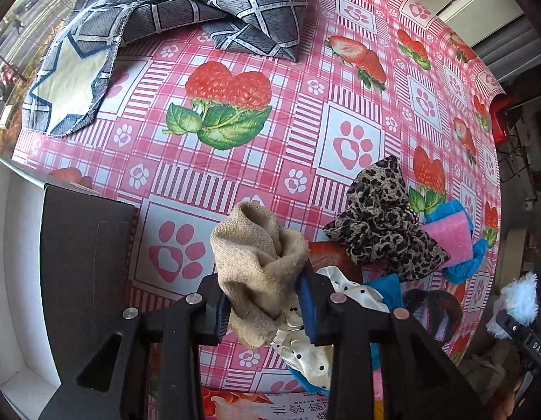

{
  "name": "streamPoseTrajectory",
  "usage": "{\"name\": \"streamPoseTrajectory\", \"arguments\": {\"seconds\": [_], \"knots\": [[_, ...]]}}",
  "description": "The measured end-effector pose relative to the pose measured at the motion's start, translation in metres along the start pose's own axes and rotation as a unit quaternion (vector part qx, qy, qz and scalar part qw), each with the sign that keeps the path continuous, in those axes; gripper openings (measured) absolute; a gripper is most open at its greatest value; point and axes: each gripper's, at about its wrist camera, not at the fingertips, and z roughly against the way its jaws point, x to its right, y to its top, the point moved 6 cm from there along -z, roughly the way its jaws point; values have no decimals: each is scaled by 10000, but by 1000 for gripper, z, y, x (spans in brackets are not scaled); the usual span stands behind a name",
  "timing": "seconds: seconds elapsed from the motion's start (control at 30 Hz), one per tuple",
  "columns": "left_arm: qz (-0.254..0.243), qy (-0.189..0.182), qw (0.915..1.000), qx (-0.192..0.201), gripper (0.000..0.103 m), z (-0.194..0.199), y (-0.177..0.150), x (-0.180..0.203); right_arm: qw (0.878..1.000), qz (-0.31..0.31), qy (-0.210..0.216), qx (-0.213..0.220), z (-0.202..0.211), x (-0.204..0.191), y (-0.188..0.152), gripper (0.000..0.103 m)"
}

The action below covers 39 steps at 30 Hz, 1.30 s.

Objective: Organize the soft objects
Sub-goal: 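Lift both held items and carry them over the open white box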

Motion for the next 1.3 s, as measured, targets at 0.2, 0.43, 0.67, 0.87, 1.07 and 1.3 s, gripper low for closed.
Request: {"name": "streamPoseTrajectory", "arguments": {"seconds": [0.2,0.43,0.67,0.87,1.07,1.3], "knots": [[-295,-212,9981,502,36,36,9,12,9999,-27,90,-35,2,-4,-5,28],[-4,-534,9980,328,14,31,17,8,9999,-64,146,-48,4,-10,-9,28],[-83,-468,9970,604,12,53,25,12,9998,-146,148,-16,10,-8,-12,28],[-653,-128,9927,1009,12,94,19,36,9998,-13,124,125,25,-14,-16,28],[-1144,-159,9885,979,12,118,-13,73,9996,9,156,239,43,-16,-23,28],[-1981,-372,9754,888,12,134,-68,147,9993,42,64,360,70,0,-44,28]]}}
